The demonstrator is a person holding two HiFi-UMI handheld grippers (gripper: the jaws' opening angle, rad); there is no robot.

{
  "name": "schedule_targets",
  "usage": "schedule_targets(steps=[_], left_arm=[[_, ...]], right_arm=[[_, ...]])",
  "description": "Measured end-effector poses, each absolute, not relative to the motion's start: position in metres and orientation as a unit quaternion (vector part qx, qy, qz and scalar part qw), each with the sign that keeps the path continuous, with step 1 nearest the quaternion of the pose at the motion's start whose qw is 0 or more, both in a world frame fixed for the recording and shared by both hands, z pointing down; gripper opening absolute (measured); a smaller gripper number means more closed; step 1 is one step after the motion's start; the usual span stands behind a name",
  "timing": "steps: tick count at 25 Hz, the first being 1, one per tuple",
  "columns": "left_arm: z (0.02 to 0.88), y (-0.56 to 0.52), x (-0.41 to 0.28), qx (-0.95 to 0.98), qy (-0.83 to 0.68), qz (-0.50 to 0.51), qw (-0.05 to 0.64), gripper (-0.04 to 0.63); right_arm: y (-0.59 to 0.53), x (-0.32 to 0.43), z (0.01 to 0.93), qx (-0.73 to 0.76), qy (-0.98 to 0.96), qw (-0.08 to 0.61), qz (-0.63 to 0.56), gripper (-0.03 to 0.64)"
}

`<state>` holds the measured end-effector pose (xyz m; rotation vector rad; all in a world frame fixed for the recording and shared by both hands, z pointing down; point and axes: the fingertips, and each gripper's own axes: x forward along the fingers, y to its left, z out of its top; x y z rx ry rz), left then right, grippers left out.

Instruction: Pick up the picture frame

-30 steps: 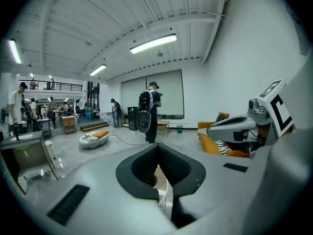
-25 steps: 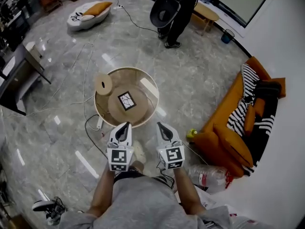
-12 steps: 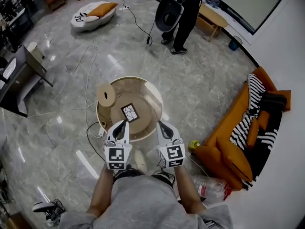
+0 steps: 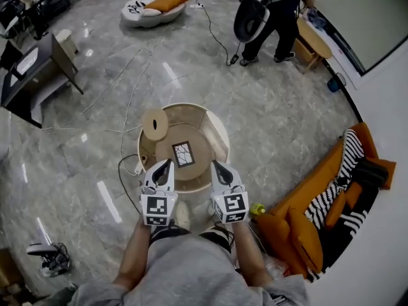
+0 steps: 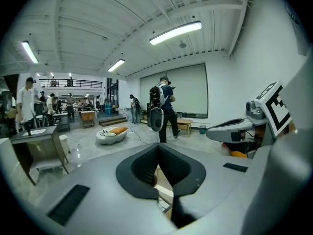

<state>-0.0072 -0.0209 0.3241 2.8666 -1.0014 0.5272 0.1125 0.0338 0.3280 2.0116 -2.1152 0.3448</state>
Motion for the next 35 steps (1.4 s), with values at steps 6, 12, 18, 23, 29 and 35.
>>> schedule_targets(steps=[6, 12, 18, 23, 29, 35], left_arm=[[0.34, -0.054, -0.007, 0.902, -0.39, 0.181, 0.049, 0.017], [0.379, -0.087, -0.007, 0.871, -0.441, 0.199, 0.082, 0.017], [0.439, -0.117, -0.019, 0.848, -0.466, 0.222, 0.122, 0.017], [0.492, -0.129, -0.021, 0.839, -0.467, 0.24, 0.141, 0.017], [0.561, -0.141, -0.016, 0.838, -0.454, 0.257, 0.161, 0.017], [0.63, -0.144, -0.01, 0.834, -0.442, 0.272, 0.189, 0.017]], right_arm=[[-0.02, 0.122, 0.34, 0.631, -0.759, 0.105, 0.12, -0.002], [-0.069, 0.14, 0.388, 0.594, -0.779, 0.125, 0.156, 0.0], [-0.105, 0.142, 0.454, 0.563, -0.787, 0.152, 0.199, -0.001], [-0.121, 0.14, 0.513, 0.55, -0.785, 0.174, 0.226, -0.001], [-0.14, 0.133, 0.587, 0.538, -0.782, 0.197, 0.246, -0.001], [-0.145, 0.127, 0.654, 0.525, -0.779, 0.217, 0.267, 0.0]])
